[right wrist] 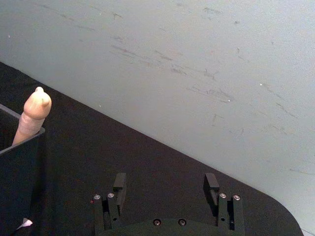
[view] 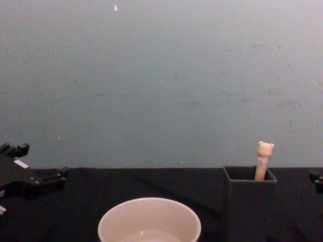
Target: Pick up the stirring spoon with one hand, stir inside the cup, then place it back in its original position.
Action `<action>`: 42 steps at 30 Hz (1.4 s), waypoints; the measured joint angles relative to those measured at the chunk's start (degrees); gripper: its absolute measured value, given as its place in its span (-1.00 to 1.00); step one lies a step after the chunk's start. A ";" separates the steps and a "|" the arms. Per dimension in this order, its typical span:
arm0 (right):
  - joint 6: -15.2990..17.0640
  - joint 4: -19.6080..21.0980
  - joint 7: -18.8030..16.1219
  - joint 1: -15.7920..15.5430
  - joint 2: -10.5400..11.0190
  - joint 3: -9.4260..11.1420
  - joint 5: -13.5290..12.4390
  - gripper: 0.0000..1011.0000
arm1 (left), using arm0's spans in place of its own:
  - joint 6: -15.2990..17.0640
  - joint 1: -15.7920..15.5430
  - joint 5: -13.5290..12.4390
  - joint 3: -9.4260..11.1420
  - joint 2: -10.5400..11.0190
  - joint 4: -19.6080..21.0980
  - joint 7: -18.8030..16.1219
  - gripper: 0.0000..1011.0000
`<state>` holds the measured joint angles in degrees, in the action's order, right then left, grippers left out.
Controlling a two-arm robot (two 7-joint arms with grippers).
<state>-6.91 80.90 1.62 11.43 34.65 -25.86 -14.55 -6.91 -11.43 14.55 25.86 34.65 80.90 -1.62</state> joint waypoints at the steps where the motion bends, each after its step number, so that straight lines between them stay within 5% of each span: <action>1: 0.00 0.00 0.00 0.00 0.00 0.00 0.00 0.98 | 0.00 0.00 0.00 0.00 0.00 0.00 0.00 0.98; 32: 0.00 0.00 0.00 0.00 0.00 0.00 0.00 0.98 | 0.00 0.00 0.00 0.00 0.00 0.00 0.00 0.98; 42: -0.57 1.89 -2.69 -2.55 0.59 3.29 -2.93 0.98 | 0.00 0.00 0.00 0.00 0.00 0.00 0.00 0.98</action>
<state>-7.47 82.79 -1.08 8.88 35.23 -22.57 -17.48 -6.91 -11.43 14.55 25.86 34.65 80.90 -1.62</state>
